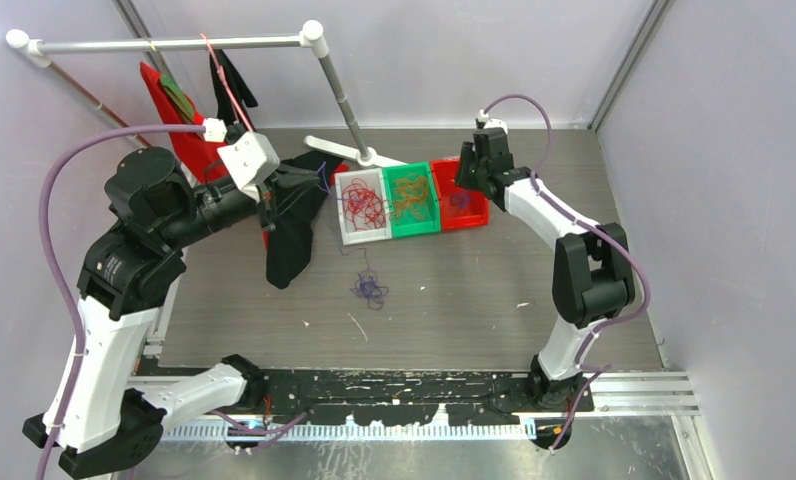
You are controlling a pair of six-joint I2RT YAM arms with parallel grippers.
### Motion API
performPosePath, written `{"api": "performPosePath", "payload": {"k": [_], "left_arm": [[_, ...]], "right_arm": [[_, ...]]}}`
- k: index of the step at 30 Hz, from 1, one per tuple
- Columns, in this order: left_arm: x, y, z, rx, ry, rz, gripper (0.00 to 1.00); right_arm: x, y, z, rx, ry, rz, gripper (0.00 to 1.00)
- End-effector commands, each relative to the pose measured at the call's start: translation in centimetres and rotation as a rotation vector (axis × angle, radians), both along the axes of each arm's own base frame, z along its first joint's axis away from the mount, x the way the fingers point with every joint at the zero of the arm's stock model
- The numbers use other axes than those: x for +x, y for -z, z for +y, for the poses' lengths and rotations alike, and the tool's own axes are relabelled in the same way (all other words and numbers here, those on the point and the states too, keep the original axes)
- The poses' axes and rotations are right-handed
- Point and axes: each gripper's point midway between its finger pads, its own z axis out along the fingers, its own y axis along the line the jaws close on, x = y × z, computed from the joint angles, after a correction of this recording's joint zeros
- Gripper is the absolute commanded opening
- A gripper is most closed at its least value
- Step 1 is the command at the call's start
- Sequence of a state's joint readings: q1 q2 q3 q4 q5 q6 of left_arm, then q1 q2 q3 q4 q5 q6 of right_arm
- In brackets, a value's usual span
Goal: Untangle the cables
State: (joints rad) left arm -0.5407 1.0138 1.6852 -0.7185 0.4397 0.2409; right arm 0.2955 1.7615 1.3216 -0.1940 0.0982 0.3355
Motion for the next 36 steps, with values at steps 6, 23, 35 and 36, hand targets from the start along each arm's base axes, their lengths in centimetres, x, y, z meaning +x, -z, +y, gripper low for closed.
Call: {"api": "performPosePath", "payload": {"k": [6, 23, 35, 36], "left_arm": [[-0.3, -2.3, -0.3, -0.058, 0.017, -0.024, 0.00], [1.7, -3.5, -2.0, -0.085, 0.034, 0.010, 0.00], [1.9, 0.5, -2.4, -0.030, 0.046, 0.108, 0.09], [1.7, 1.3, -2.5, -0.013, 0.060, 0.127, 0.17]], "right_arm": [[-2.2, -11.5, 4.7, 0.146, -0.279, -0.353, 0.61], [-23.3, -12.7, 22.0, 0.330, -1.046, -0.521, 0.79], [-21.5, -16.4, 22.6, 0.468, -0.880, -0.605, 0.01], [-21.7, -17.2, 22.5, 0.496, -0.876, -0.617, 0.01]]}}
